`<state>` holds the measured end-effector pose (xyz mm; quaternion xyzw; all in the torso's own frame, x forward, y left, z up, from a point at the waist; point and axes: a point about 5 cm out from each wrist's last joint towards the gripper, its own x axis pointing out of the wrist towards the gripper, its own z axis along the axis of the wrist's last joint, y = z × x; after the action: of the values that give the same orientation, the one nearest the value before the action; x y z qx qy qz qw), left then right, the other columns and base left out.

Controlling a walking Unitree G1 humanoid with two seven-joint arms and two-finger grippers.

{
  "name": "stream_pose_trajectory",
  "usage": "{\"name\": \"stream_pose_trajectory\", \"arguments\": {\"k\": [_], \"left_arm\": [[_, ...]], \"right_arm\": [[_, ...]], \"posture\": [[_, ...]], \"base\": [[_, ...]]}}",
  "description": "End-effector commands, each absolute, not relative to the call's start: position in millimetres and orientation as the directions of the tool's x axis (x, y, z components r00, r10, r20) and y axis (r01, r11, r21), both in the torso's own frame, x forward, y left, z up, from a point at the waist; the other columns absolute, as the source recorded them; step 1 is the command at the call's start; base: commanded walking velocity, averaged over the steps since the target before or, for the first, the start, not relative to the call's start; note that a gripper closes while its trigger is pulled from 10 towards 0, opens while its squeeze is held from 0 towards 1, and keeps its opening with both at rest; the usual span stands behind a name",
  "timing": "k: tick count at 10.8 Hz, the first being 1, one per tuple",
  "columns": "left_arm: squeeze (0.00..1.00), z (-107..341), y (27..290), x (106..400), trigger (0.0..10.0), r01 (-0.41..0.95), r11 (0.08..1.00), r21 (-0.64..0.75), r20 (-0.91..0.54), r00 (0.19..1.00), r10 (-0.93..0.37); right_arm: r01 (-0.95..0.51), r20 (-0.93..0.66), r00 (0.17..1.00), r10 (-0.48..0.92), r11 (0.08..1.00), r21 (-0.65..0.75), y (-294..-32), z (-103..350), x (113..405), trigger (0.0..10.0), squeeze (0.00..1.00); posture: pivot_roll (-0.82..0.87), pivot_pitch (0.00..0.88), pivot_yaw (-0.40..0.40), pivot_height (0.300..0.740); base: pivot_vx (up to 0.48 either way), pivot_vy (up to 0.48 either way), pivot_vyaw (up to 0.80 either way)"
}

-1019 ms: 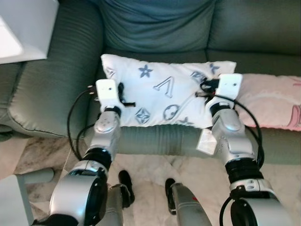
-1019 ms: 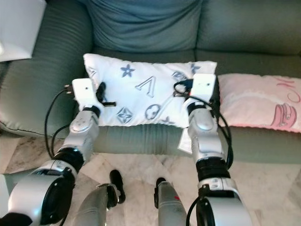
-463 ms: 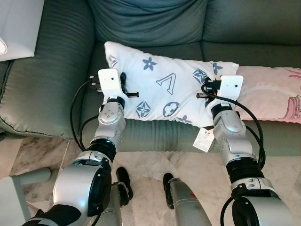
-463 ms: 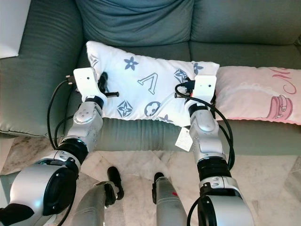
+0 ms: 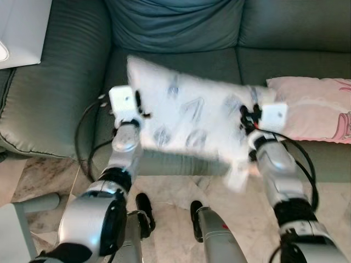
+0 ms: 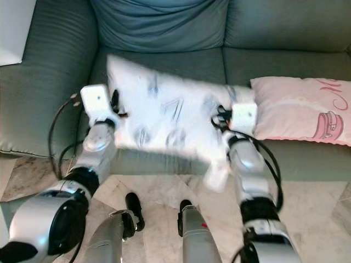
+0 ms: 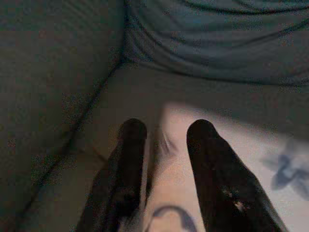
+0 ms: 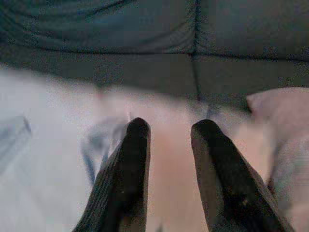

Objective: Move the pillow to the sofa

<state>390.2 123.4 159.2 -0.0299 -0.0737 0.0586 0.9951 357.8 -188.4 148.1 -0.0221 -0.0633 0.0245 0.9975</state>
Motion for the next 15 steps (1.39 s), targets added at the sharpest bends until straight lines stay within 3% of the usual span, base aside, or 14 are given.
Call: {"name": "stream_pose_trajectory", "arguments": {"k": [1, 7, 10, 15], "left_arm": [[1.0, 139, 127, 382, 10.0, -0.155, 0.987, -0.03, 0.095, 0.983, 0.158], [1.0, 114, 135, 369, 10.0, -0.172, 0.985, -0.009, 0.051, 0.984, 0.172], [1.0, 81, 118, 358, 10.0, 0.011, 0.998, -0.054, -0.143, 0.99, -0.018], [1.0, 62, 124, 345, 10.0, 0.067, 0.997, -0.047, -0.193, 0.978, -0.075]], "right_arm": [[-0.036, 0.112, 0.993, 0.041, 0.998, -0.041, -194, 140, 351, 10.0, 1.0], [-0.018, 0.092, 0.995, 0.023, 0.998, -0.06, -194, 139, 350, 10.0, 1.0], [0.164, -0.028, 0.986, -0.167, 0.981, -0.103, -218, 118, 339, 10.0, 1.0], [0.406, -0.181, 0.874, -0.45, 0.883, -0.236, -262, 94, 322, 10.0, 1.0]], "posture": [[-0.27, 0.473, 0.017, 0.74], [-0.27, 0.475, 0.013, 0.74], [-0.28, 0.474, 0.011, 0.74], [-0.26, 0.472, 0.013, 0.74]], "base": [[0.0, 0.0, 0.0], [0.0, 0.0, 0.0], [0.0, 0.0, 0.0], [0.0, 0.0, 0.0]]}}
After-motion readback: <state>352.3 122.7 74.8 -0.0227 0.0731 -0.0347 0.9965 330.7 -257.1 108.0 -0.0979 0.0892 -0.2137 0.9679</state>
